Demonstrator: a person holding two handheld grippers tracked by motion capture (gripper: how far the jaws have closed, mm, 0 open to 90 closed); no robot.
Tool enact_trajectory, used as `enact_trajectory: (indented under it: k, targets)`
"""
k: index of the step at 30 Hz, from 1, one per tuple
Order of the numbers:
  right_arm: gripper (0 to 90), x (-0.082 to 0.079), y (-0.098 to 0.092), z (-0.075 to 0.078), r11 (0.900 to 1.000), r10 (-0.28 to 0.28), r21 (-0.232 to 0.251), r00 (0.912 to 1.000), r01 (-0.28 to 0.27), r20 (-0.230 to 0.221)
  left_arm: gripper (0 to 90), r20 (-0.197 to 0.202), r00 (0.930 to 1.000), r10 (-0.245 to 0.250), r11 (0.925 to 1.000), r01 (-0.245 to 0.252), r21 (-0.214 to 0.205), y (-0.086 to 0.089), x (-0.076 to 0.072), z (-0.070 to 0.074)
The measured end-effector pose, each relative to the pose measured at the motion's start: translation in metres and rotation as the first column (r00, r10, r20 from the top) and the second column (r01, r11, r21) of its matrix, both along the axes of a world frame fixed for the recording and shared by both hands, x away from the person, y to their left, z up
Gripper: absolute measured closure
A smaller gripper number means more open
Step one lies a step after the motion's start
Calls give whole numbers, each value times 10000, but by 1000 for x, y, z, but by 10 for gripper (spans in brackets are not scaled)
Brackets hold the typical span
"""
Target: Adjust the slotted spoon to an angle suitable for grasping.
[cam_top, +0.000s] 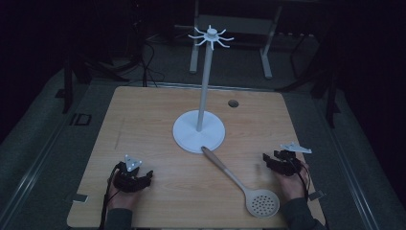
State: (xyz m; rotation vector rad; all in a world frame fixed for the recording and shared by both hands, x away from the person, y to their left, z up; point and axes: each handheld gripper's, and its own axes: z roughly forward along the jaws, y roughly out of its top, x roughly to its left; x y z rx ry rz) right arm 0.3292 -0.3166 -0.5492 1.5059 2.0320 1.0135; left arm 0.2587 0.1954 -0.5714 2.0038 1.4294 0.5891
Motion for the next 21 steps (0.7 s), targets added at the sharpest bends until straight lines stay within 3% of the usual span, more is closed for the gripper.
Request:
enact_trajectory:
  k: [2,7,9,12,21]
  targets:
    - [502,-4,-3,5,9990,265,358,9996,-263,-48,359,7,10000,-7,10000,7,-1,0,0,0]
    - [565,-9,-3,14,9976,551,414,9985,-550,-7,359,18,10000,-28,10000,28,11,0,0,1]
    - [561,-12,3,20,9958,897,185,9958,-894,-178,359,28,10000,-23,10000,23,10,0,0,1]
    - [530,-16,9,27,9916,1290,-66,9916,-1290,-73,359,50,10000,-21,10000,21,-26,1,0,1]
    - [507,-19,22,46,9854,1662,-401,9860,-1657,97,359,57,10000,-9,10000,9,-17,0,0,1]
